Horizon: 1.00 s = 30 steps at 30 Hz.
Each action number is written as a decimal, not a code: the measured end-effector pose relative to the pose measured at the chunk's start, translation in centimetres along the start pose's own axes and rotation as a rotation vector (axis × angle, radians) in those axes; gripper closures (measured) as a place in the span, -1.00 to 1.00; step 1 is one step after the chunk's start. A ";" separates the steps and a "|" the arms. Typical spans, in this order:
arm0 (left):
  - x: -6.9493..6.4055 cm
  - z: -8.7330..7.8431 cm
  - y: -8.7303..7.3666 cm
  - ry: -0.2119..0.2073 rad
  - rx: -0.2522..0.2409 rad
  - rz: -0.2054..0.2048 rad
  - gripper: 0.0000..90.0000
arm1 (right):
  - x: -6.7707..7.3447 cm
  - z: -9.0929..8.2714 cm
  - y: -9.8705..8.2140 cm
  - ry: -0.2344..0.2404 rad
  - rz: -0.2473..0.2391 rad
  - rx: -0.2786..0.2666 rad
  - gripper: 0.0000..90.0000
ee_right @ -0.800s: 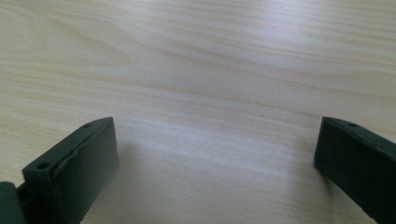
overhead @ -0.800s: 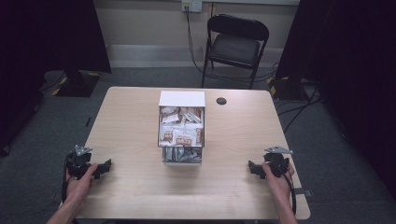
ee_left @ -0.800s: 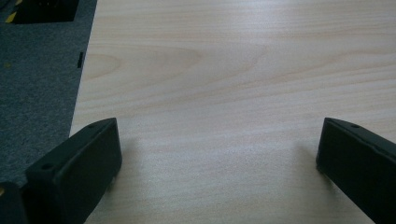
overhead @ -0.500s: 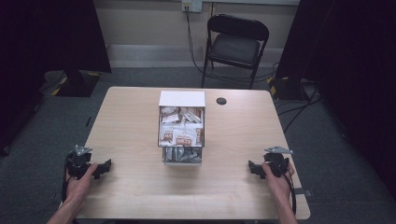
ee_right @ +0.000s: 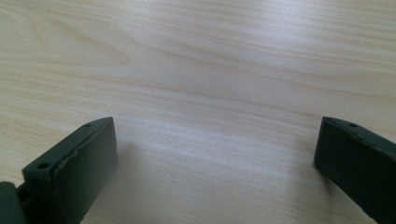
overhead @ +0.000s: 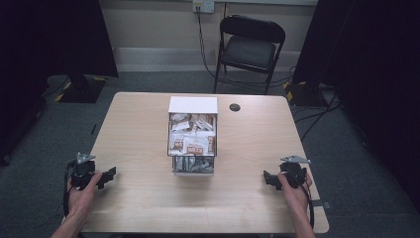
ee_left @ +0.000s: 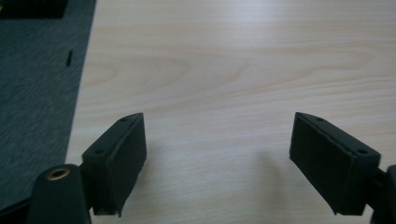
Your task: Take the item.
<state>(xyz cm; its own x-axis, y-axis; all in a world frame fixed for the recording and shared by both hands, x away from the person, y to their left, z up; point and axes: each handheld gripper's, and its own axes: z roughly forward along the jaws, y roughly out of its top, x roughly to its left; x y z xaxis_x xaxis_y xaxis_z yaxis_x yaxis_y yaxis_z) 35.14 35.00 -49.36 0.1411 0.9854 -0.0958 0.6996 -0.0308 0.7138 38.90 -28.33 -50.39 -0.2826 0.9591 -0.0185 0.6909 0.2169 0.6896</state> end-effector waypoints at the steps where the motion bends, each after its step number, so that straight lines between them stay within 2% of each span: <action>1: -0.1 -0.2 0.1 -0.012 -0.009 0.006 -0.57 | 0.0 0.0 0.0 0.000 0.000 0.000 -1.00; 4: -0.4 -0.9 0.4 -0.030 -0.043 0.044 -0.56 | 0.0 0.0 0.0 0.000 0.000 0.000 -1.00; 9: -1.0 -1.4 0.8 -0.090 -0.070 0.061 -0.52 | 0.0 0.0 0.0 0.000 0.000 0.000 -1.00; 10: -1.1 -1.6 0.9 -0.082 -0.077 0.074 -0.52 | 0.0 0.0 0.0 0.000 0.000 0.000 -1.00; 16: -2.5 -2.4 1.4 -0.127 -0.119 0.128 -0.51 | 0.0 0.0 0.0 0.000 0.000 0.000 -1.00; 20: -3.2 -3.0 1.7 -0.172 -0.143 0.141 -0.52 | 0.0 0.0 0.0 0.000 0.000 0.000 -1.00; 23: -3.4 -3.5 2.1 -0.220 -0.173 0.108 -0.52 | 0.0 0.0 0.0 0.000 0.000 0.000 -1.00; 24: -3.6 -3.6 2.3 -0.228 -0.176 0.110 -0.52 | 0.0 0.0 0.0 0.000 0.000 0.000 -1.00; 25: -3.7 -3.8 2.4 -0.224 -0.178 0.127 -0.52 | 0.0 0.0 0.0 0.000 0.000 0.000 -1.00; 26: -4.0 -4.0 2.7 -0.238 -0.185 0.147 -0.52 | 0.0 0.0 0.0 0.000 0.000 0.000 -1.00; 27: -4.0 -4.0 2.7 -0.238 -0.185 0.147 -0.52 | 0.0 0.0 0.0 0.000 0.000 0.000 -1.00; 29: -4.3 -4.2 3.0 -0.266 -0.192 0.155 -0.52 | 0.0 0.0 0.0 0.000 0.000 0.000 -1.00; 30: -4.4 -4.3 3.3 -0.278 -0.189 0.171 -0.51 | 0.0 0.0 0.0 -0.002 0.002 0.000 -1.00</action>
<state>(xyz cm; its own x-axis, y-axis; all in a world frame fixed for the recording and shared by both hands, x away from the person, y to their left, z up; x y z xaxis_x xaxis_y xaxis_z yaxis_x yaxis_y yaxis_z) 33.78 31.29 -43.60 0.4474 0.8848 -0.1300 0.5114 -0.1339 0.8489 38.91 -28.30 -50.39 -0.2798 0.9599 -0.0181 0.6919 0.2147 0.6893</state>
